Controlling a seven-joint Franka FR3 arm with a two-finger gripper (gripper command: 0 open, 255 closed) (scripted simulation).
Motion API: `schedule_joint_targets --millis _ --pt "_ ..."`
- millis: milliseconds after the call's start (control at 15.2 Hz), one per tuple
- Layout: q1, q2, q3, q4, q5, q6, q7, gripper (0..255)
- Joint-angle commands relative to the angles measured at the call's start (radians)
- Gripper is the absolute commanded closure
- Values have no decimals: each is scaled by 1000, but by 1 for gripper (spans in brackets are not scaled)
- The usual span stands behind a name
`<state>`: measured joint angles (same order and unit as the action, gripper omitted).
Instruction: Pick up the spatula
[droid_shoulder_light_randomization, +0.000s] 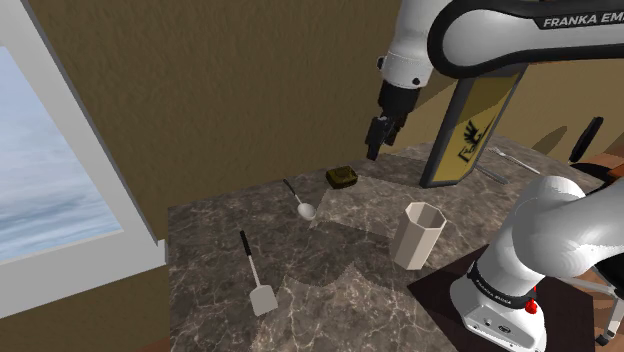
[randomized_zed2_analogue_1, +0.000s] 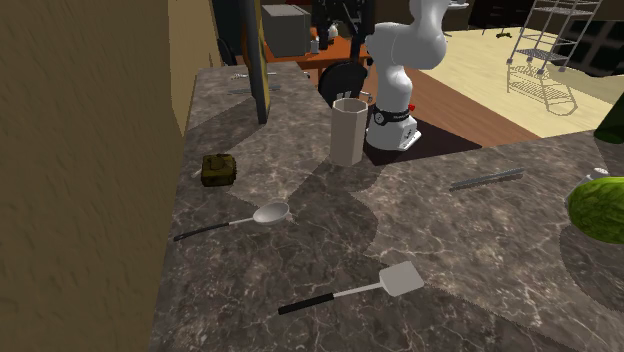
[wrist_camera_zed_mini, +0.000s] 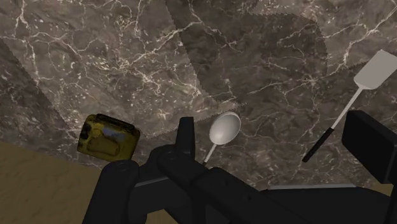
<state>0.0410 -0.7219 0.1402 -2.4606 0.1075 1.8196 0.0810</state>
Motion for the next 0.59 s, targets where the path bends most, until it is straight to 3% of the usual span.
schedule_joint_targets --millis 0,528 --pt "4 42 43 -18 20 64 59 0" --pt "0 257 213 -22 53 290 293 0"
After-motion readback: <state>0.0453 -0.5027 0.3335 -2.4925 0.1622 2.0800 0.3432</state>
